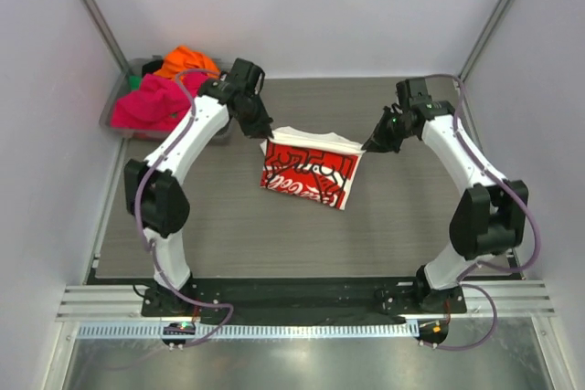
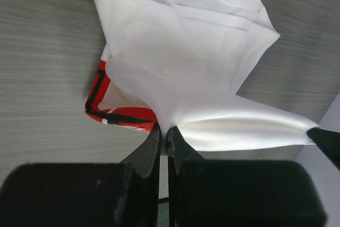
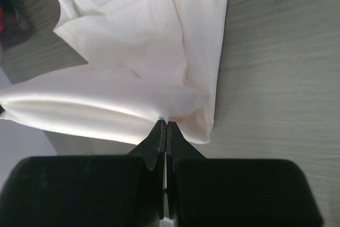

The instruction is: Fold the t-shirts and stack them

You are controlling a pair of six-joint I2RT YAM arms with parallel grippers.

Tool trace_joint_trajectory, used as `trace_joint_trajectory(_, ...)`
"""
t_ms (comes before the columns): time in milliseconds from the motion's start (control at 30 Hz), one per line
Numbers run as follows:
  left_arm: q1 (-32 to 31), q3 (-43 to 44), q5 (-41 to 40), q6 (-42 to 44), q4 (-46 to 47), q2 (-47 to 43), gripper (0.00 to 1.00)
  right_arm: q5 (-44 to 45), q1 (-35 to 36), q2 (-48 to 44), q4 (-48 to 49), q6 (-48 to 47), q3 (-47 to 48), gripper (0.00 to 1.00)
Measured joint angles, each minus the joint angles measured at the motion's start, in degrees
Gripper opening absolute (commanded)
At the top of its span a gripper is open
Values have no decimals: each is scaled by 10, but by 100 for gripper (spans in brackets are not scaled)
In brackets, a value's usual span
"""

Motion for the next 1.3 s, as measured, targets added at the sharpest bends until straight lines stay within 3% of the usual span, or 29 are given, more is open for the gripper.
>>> trace_joint_trajectory(367, 47, 264, 66, 42, -54, 238, 1, 27, -14, 167, 11, -9, 117, 1)
trace_joint_trajectory(567, 66, 301, 106, 43, -34, 301, 6, 38, -16, 224, 18, -10, 153, 1)
trace_joint_trajectory(700, 78, 332, 151, 35, 19, 359, 20, 57, -21, 257, 25, -3, 159, 1)
trace_joint_trajectory(733, 81, 361, 162, 30, 30, 385, 33, 65, -23, 265, 25, -1, 159, 1)
trace_joint_trajectory(800, 87, 420, 181, 12, 52, 436, 48, 82, -34, 285, 24, 6, 160, 1)
trace_joint_trajectory(900, 99, 450, 207, -18, 86, 468, 59, 97, -54, 305, 25, 18, 158, 42)
trace_joint_trajectory(933, 102, 430, 212, -26, 101, 455, 62, 100, -59, 308, 25, 24, 155, 74)
trace_joint_trajectory(967, 104, 403, 214, -31, 114, 438, 64, 102, -64, 308, 25, 28, 153, 81)
trace_joint_trajectory(1000, 106, 377, 214, -35, 120, 418, 68, 104, -68, 308, 27, 24, 149, 84)
trace_joint_trajectory(1133, 108, 328, 215, -36, 116, 341, 68, 117, -72, 283, 32, 24, 114, 86)
trace_joint_trajectory(1300, 102, 290, 214, -5, 97, 198, 68, 178, -27, 186, 18, 2, 89, 86)
